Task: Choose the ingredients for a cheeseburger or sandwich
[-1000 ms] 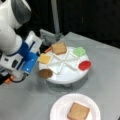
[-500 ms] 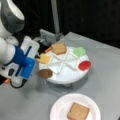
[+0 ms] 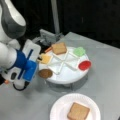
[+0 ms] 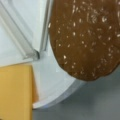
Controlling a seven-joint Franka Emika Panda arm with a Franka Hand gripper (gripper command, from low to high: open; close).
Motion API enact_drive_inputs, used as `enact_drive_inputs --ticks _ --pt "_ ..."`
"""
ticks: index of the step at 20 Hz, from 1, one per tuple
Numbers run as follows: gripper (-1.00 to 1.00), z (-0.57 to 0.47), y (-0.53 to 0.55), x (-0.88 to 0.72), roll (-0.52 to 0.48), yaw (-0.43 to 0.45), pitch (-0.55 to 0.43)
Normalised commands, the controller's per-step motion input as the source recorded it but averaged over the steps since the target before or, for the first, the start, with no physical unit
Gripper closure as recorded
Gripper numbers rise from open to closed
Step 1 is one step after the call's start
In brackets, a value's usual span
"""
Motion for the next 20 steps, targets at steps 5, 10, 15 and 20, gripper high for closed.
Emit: enact_drive_inputs --ticks 5,10,15,20 --pt "-1.0 -0.25 -0.27 0.23 0.238 0.097 -0.085" --pt "-1.0 -0.2 -0.23 0.22 0.227 0.065 -0.067" --pt "-1.0 -0.04 -0.13 0.16 0.266 0.03 -0.04" --pt "-1.0 0.01 -0.12 0.15 0.288 0.004 -0.029"
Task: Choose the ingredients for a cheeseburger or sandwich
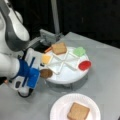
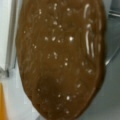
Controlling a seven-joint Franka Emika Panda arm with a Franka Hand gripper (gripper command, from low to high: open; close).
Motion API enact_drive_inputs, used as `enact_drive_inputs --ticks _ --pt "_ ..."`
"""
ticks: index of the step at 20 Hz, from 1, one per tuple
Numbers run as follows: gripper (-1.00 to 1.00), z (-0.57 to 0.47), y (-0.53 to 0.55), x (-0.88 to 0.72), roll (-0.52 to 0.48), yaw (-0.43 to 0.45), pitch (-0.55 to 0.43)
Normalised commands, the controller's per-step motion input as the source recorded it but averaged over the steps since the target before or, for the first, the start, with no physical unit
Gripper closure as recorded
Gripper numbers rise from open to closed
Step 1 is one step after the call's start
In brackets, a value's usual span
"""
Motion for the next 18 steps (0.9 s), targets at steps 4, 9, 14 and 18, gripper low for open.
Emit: enact_drive_inputs --ticks 4,9,14,18 --pt "-1.0 -0.01 -0.1 0.13 0.263 0.001 -0.036" --pt "-1.0 -0.04 -0.03 0.11 0.249 0.003 -0.038" --pt "-1.0 -0.1 0.0 0.12 0.275 0.019 -0.044" --pt "-1.0 -0.1 -0.04 0.12 0.283 0.048 -0.047"
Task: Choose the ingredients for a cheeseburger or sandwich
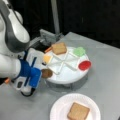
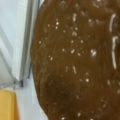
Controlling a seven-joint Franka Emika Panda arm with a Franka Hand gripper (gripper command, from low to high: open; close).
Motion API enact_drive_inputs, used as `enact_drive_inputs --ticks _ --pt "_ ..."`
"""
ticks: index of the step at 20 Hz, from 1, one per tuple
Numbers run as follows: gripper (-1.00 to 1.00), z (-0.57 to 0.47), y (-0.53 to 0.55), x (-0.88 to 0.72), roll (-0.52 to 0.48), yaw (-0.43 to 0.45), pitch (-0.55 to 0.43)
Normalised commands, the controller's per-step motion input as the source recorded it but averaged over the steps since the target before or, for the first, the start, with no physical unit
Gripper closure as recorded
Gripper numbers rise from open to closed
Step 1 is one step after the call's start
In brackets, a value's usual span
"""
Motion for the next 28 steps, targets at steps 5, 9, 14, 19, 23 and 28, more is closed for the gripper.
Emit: enact_drive_inputs --ticks 5,9,14,19,23,28 --pt "-1.0 -0.07 -0.09 0.12 0.258 0.07 -0.05" --pt "-1.0 -0.05 -0.1 0.11 0.215 0.08 -0.047" --pt "-1.0 -0.01 -0.1 0.08 0.195 0.085 -0.042" --pt "-1.0 0.06 -0.13 0.05 0.161 0.085 -0.027" --pt "1.0 0.12 -0.1 0.02 0.074 0.111 -0.011" --pt "1.0 0.1 -0.08 0.03 0.083 0.089 0.018"
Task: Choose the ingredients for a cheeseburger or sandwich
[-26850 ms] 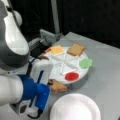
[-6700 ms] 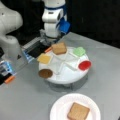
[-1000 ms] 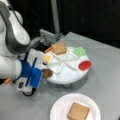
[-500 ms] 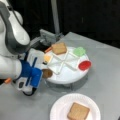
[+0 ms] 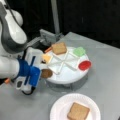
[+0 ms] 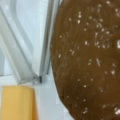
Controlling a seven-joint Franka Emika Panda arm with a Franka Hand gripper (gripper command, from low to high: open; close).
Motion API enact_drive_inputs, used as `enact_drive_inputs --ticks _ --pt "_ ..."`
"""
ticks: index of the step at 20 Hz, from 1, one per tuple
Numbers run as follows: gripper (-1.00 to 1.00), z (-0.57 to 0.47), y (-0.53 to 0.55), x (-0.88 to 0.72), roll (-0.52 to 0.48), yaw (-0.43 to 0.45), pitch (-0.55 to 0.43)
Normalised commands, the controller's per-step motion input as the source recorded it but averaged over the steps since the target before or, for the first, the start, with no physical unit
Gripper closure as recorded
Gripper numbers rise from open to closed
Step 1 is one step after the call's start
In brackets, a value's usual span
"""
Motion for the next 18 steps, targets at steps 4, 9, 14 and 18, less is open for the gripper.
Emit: enact_drive_inputs --ticks 4,9,14,18 --pt "1.0 0.04 -0.05 0.04 0.104 0.061 0.029" --pt "1.0 0.0 -0.03 0.07 0.109 0.033 0.014" --pt "1.0 -0.04 -0.01 0.16 0.12 0.01 -0.002" --pt "1.0 0.03 -0.07 0.28 0.117 -0.015 0.005"
